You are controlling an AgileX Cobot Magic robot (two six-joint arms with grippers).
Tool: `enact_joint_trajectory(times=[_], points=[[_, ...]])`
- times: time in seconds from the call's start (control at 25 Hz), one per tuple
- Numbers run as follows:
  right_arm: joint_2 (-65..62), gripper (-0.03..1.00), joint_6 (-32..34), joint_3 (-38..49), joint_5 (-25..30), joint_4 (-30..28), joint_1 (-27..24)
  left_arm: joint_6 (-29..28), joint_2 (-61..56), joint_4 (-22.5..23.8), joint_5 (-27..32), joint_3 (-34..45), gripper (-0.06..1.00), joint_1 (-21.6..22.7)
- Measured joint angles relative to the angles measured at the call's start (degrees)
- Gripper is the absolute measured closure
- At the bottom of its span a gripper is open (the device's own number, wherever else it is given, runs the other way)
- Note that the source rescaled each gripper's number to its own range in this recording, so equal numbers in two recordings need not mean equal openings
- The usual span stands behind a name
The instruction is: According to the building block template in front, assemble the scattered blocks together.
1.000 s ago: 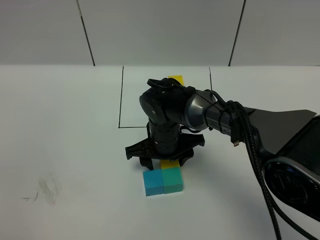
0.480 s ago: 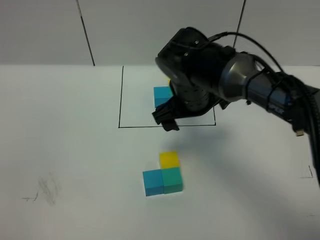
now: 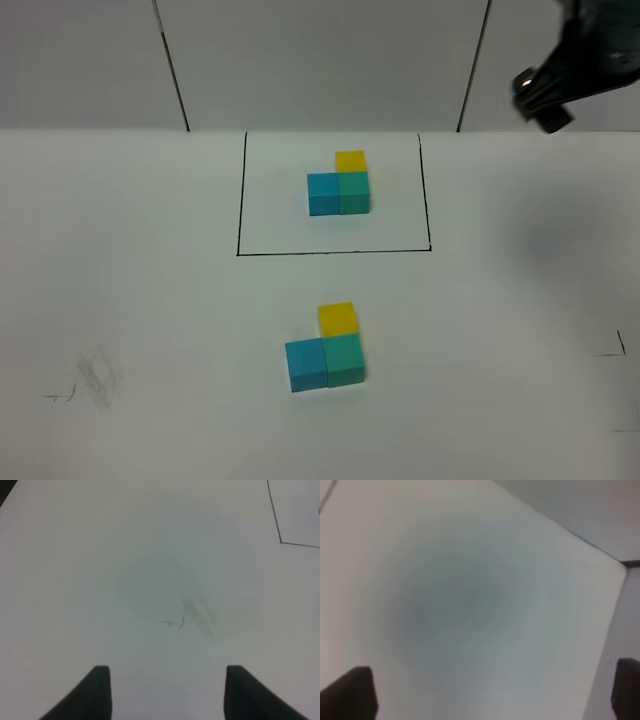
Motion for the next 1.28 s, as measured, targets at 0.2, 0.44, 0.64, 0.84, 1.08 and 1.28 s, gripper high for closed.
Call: enact_joint_trajectory(times=[0.2,0.44,0.64,0.84,1.08,1.28], points=[[-8.2,0.11,-16.1,2.0,0.1,11.5,-14.2,0.0,0.0,0.0,0.0,0.0,0.8,0.0],[-20.3,0.22,-23.7,11.1,0.4,20.0,-27.7,0.0,0.0,0.0,0.0,0.0,0.8,0.0],[-34.2,0.29,-24.0,20.8,0.5,20.7,-31.1,0.0,0.0,0.0,0.0,0.0,0.8,0.0],[-52.6,0.3,-19.8,32.3,0.5,23.8,-31.1,0.0,0.0,0.0,0.0,0.0,0.8,0.0],[-76.9,0.3,-18.3,47.4,0.3,28.8,-31.1,0.0,0.0,0.0,0.0,0.0,0.8,0.0],[-92.5,0.3,-16.4,59.6,-7.3,35.0,-28.2,0.0,0.0,0.0,0.0,0.0,0.8,0.0]])
